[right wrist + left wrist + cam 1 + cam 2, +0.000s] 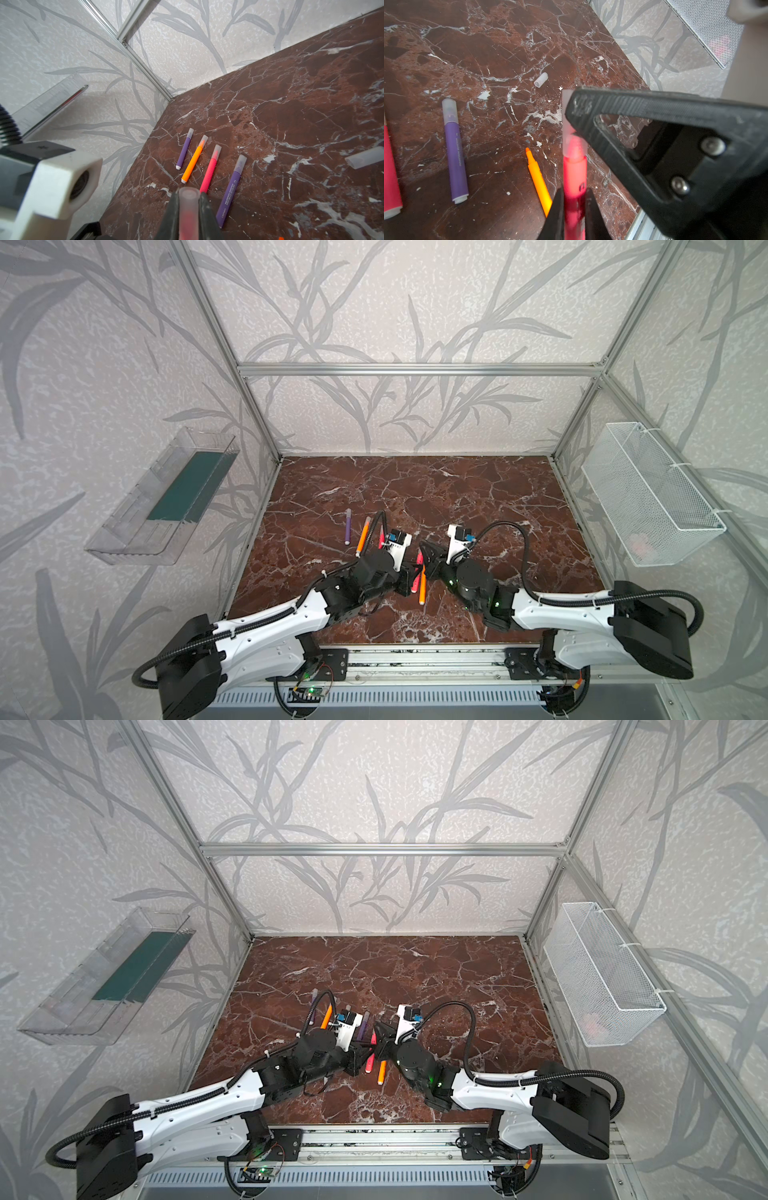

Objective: Insert pens into pen caps
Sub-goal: Put on the pen cap to the pen.

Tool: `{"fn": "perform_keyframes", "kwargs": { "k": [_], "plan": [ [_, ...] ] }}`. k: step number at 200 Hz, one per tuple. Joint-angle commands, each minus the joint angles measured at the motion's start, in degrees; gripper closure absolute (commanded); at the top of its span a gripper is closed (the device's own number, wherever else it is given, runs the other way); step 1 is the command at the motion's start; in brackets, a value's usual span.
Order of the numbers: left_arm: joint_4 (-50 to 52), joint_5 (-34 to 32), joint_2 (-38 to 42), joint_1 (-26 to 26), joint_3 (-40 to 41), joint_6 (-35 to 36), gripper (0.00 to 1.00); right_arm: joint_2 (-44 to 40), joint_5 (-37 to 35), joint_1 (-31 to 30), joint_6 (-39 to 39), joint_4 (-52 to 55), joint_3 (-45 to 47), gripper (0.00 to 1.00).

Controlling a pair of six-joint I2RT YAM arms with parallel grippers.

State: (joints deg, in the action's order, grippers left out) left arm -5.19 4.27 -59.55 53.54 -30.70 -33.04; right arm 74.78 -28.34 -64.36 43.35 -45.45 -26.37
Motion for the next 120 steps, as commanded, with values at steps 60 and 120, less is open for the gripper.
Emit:
{"fn": "perform_keyframes", "kwargs": {
  "k": [60, 120],
  "plan": [
    [-5.71, 0.69, 0.69, -6.64, -0.71, -1.33, 1.0, -3.33, 10.71, 2.3, -0.94, -8.61, 9.38, 1.0],
    [-4.59, -0.73, -0.44, -8.14, -2.85, -0.63, 1.0, 0.99, 13.24, 0.99, -0.81, -13.22, 10.82, 1.0]
  ]
}}
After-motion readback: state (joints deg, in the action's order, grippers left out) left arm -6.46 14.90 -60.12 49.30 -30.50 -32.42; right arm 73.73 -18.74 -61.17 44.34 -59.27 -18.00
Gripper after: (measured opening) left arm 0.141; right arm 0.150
